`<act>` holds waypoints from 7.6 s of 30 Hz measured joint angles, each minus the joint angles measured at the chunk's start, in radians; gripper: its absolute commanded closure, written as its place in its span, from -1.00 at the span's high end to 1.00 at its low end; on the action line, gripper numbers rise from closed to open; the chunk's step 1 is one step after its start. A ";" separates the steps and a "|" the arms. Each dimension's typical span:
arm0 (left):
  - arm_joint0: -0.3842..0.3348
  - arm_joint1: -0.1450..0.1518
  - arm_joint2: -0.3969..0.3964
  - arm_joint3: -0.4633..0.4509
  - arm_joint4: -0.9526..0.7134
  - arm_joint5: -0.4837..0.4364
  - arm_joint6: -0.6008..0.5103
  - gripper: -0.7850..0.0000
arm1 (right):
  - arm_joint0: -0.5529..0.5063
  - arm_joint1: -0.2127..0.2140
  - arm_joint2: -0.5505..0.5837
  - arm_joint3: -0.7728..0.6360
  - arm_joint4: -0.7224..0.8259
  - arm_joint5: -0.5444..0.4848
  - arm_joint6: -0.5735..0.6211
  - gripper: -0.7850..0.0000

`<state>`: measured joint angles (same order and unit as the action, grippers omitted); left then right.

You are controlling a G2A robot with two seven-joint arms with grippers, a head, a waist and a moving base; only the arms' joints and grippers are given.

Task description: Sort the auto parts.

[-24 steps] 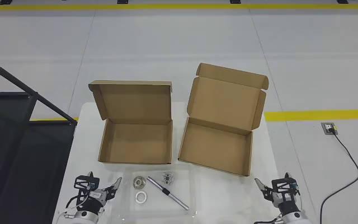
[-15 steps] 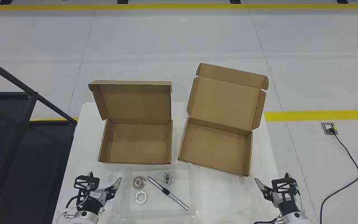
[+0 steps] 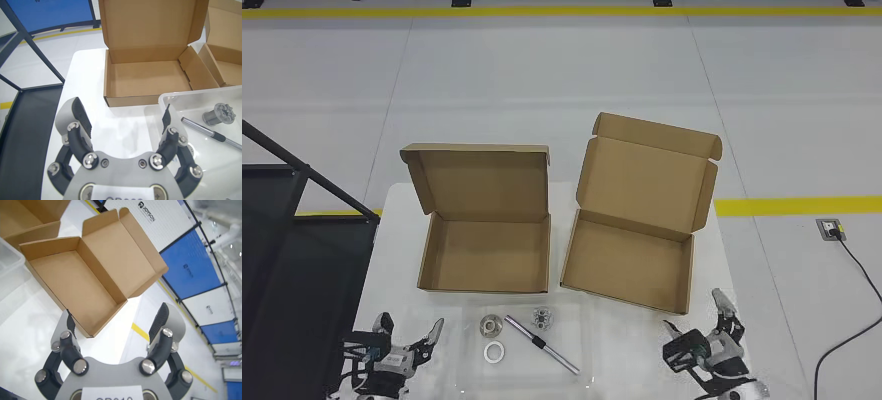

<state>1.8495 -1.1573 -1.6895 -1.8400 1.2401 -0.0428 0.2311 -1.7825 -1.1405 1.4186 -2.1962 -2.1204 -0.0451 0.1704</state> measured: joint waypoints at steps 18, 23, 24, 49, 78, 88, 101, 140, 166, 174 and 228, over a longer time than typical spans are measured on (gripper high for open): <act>0.040 -0.004 -0.020 0.000 -0.010 -0.012 0.040 1.00 | 0.499 -0.126 -0.595 0.165 -0.228 -0.380 0.593 1.00; 0.040 -0.004 -0.020 0.000 -0.010 -0.012 0.040 1.00 | 0.494 -0.125 -0.593 0.163 -0.235 -0.380 0.579 1.00; 0.040 -0.004 -0.020 0.000 -0.010 -0.012 0.040 1.00 | 0.494 -0.125 -0.593 0.163 -0.235 -0.380 0.579 1.00; 0.040 -0.004 -0.020 0.000 -0.010 -0.012 0.040 1.00 | 0.922 -0.291 -0.725 0.569 0.656 -0.644 0.773 1.00; 0.040 -0.004 -0.020 0.000 -0.010 -0.012 0.040 1.00 | 0.940 -0.354 -0.747 0.650 0.861 -0.243 1.001 1.00; 0.040 -0.004 -0.020 0.000 -0.010 -0.012 0.040 1.00 | 0.974 -0.383 -0.749 0.754 0.896 -0.124 0.971 1.00; 0.040 -0.004 -0.020 0.000 -0.010 -0.012 0.040 1.00 | 0.973 -0.398 -0.719 0.823 0.858 -0.001 0.933 1.00; 0.040 -0.004 -0.020 0.000 -0.010 -0.012 0.040 1.00 | 0.586 -0.282 -0.347 0.304 0.611 -0.345 0.423 -1.00; 0.040 -0.004 -0.020 0.000 -0.010 -0.012 0.040 1.00 | 0.655 -0.236 -0.020 0.601 1.293 -0.921 -0.089 -1.00; 0.040 -0.004 -0.020 0.000 -0.010 -0.012 0.040 1.00 | 0.735 -0.162 -0.094 0.638 1.829 -0.967 -0.112 -1.00; 0.040 -0.004 -0.020 0.000 -0.010 -0.012 0.040 1.00 | 1.101 -0.152 -0.450 1.000 1.192 -0.120 0.542 1.00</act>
<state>1.8890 -1.1610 -1.7095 -1.8404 1.2300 -0.0547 0.2712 -0.6817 -1.2924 0.9688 -1.1962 -0.9288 -0.1655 0.7122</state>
